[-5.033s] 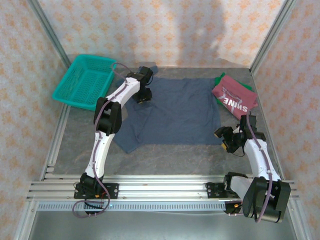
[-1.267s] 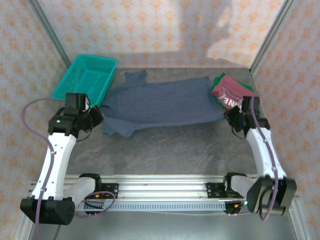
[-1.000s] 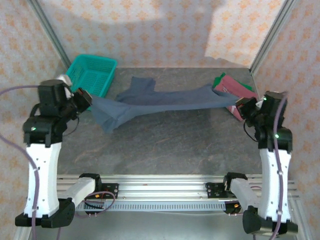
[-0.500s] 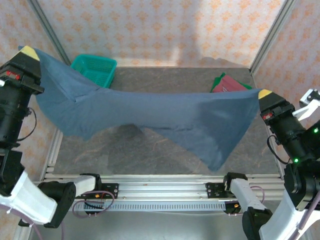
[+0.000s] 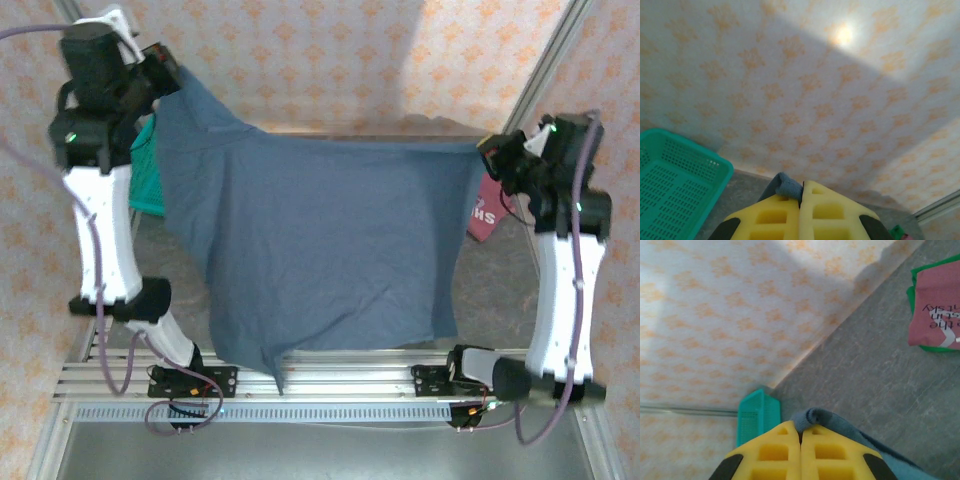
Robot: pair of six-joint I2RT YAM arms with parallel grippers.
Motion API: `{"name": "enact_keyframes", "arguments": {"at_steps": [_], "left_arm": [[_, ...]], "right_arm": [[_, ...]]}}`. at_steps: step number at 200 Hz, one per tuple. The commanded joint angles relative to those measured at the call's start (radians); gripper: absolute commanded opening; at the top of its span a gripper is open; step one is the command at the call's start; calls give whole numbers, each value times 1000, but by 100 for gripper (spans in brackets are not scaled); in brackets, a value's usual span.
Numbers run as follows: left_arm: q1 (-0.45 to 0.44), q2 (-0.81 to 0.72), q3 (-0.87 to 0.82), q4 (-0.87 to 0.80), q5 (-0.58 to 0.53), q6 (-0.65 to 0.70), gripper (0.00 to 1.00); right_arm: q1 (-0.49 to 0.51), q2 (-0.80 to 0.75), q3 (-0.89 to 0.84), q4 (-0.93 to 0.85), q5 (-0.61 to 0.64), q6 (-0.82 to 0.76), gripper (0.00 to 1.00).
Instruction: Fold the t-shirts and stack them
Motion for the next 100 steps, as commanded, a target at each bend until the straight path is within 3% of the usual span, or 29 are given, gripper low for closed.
{"name": "enact_keyframes", "arguments": {"at_steps": [1, 19, 29, 32, 33, 34, 35, 41, 52, 60, 74, 100], "left_arm": [[-1, 230, 111, 104, 18, 45, 0], [-3, 450, 237, 172, 16, 37, 0], [-5, 547, 258, 257, 7, -1, 4], [-4, 578, 264, 288, 7, -26, 13], [-4, 588, 268, 299, 7, -35, 22], [-4, 598, 271, 310, 8, -43, 22], [-3, 608, 275, 321, 8, -51, 33], [-5, 663, 296, 392, 20, -102, 64], [-6, 748, 341, 488, 24, -231, 99], [-6, 778, 367, 511, 14, -304, 100], [-7, 753, 376, 464, 10, -338, 100], [-15, 564, 320, 251, -30, -240, 100]], "right_arm": [[-13, 180, 2, 193, 4, -49, 0], [-15, 412, 84, 289, -15, -38, 0], [-16, 562, 173, 346, -35, -15, 17], [-15, 608, 201, 376, -49, -6, 25], [-15, 621, 209, 391, -53, -3, 28], [-15, 633, 219, 403, -56, 1, 31], [-14, 652, 229, 414, -61, 4, 34], [-15, 740, 284, 486, -74, 53, 46], [-16, 888, 420, 565, -112, 163, 59], [-11, 966, 536, 568, -122, 199, 63], [1, 1022, 730, 410, -96, 178, 67], [50, 874, 799, 111, 12, -45, 78]]}}
